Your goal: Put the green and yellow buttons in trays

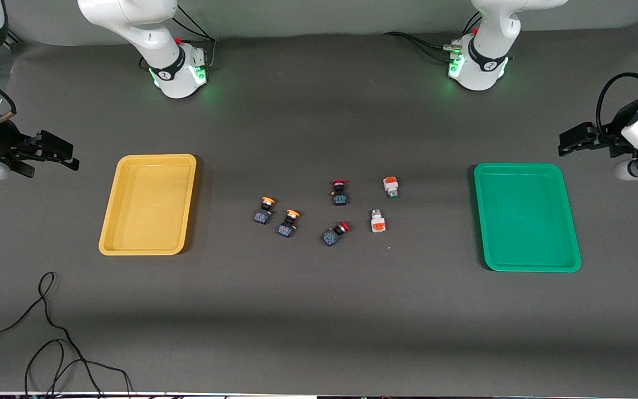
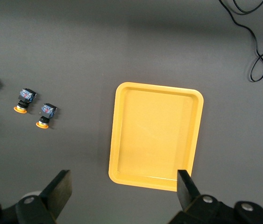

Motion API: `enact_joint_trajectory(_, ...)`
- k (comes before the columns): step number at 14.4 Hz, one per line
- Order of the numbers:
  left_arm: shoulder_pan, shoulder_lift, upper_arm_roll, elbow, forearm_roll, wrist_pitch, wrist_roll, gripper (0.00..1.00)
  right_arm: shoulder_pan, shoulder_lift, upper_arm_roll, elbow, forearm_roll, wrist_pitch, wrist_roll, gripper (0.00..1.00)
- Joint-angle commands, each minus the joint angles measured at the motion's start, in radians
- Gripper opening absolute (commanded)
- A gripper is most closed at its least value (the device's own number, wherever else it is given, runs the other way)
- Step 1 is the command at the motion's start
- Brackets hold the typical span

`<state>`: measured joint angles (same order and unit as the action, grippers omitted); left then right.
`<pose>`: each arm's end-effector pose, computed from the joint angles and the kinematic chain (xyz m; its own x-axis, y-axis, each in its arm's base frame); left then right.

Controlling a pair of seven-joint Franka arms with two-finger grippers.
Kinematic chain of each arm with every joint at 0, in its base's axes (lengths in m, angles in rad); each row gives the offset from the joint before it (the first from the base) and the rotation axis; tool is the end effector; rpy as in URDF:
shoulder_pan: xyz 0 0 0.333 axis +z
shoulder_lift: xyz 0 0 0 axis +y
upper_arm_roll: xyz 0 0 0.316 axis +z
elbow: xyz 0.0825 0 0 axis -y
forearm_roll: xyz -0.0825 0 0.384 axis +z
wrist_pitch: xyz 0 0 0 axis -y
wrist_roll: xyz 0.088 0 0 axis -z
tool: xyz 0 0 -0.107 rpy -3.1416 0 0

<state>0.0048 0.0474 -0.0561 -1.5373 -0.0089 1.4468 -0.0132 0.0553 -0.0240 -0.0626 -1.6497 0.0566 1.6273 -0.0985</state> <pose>0.5542 -0.0287 0.6039 0.9897 -0.0390 -0.1375 -0.0380 -0.9992 0.0097 0.5511 0.0013 0.6055 0.9961 0.0877 0.0072 0.0880 -0.9945 -0.0576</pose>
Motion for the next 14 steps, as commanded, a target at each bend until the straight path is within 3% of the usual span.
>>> enact_joint_trajectory(1, -0.012, -0.018, 0.015, -0.020, -0.002, 0.018, 0.012, 1.00, 0.000, 0.012, -0.002, 0.024, 0.014, -0.024, 0.006, 1.00)
enact_joint_trajectory(6, -0.020, -0.018, 0.006, -0.020, 0.004, 0.018, -0.007, 1.00, 0.000, 0.019, 0.000, 0.021, 0.014, -0.026, 0.006, 1.00)
enact_joint_trajectory(14, -0.041, -0.018, -0.116, -0.059, -0.014, 0.053, -0.184, 1.00, 0.069, 0.056, 0.010, -0.005, 0.028, -0.070, 0.066, 1.00)
